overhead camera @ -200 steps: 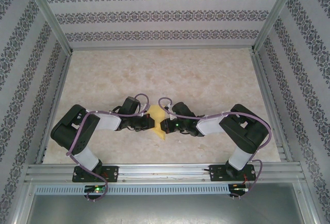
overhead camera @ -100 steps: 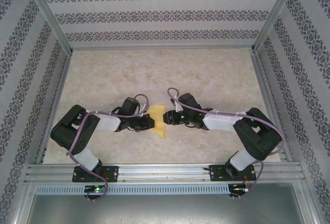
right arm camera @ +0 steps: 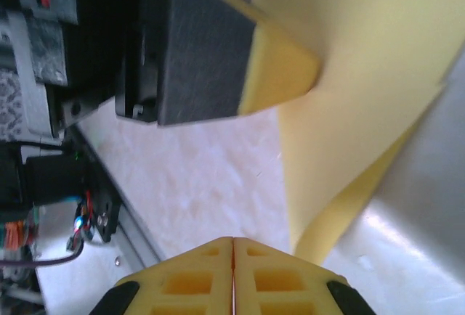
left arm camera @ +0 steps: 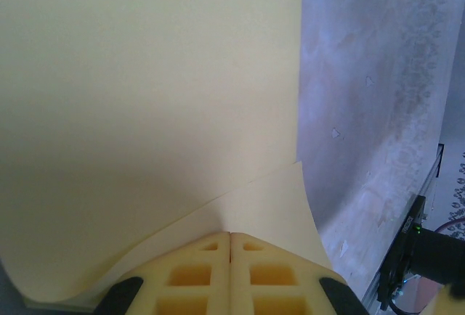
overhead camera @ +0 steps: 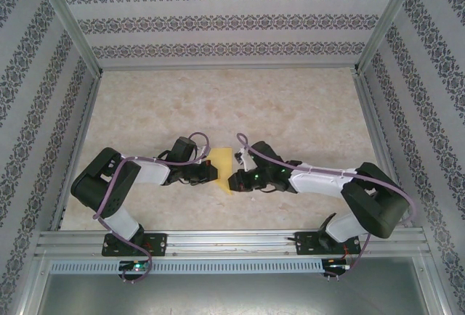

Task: Fold a paper plane with a square sheet of paper (fold left side to right side)
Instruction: Third fold the triangle at the center of the table.

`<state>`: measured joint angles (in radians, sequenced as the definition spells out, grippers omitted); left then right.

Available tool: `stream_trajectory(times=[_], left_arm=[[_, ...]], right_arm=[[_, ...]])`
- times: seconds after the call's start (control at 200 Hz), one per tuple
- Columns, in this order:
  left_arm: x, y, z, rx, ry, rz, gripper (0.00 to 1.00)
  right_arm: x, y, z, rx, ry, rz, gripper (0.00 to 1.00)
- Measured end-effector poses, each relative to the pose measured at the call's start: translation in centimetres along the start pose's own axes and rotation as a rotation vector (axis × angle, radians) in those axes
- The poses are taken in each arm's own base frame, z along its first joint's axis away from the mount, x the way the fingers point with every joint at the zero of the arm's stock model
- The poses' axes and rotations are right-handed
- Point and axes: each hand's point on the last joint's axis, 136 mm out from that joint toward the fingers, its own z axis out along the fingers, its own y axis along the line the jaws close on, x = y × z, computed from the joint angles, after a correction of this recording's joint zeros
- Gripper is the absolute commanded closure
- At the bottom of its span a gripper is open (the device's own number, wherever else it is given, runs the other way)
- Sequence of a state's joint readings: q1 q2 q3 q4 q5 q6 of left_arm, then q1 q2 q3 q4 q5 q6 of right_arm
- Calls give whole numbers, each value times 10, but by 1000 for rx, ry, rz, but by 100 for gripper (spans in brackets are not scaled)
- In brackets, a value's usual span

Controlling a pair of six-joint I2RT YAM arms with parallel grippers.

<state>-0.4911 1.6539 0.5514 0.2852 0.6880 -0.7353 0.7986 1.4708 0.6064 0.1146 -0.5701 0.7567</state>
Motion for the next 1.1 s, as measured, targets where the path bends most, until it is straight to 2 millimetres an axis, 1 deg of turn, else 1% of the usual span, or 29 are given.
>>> stream_trajectory(times=[0.055,0.12,0.26,0.435,0.54,0.774,1.099], left_arm=[[0,0,0,0,0,0,96],[0,0,0,0,0,0,96],[0,0,0,0,0,0,96],[0,0,0,0,0,0,96],[0,0,0,-1,-1,0,96],[0,0,0,-1,-1,0,96],[0,0,0,-1,0,0,96]], right_arm=[[6,-1,7,1,27,10,94],[10,-8,14,17,48,36,94],[10,-16,23,39,67,66,95],[1,-11,24,32,45,64,95],[0,-11,25,35,40,63,95],[3,-21,30,61,53,79,96],[4,-25,31,78,55,86,97]])
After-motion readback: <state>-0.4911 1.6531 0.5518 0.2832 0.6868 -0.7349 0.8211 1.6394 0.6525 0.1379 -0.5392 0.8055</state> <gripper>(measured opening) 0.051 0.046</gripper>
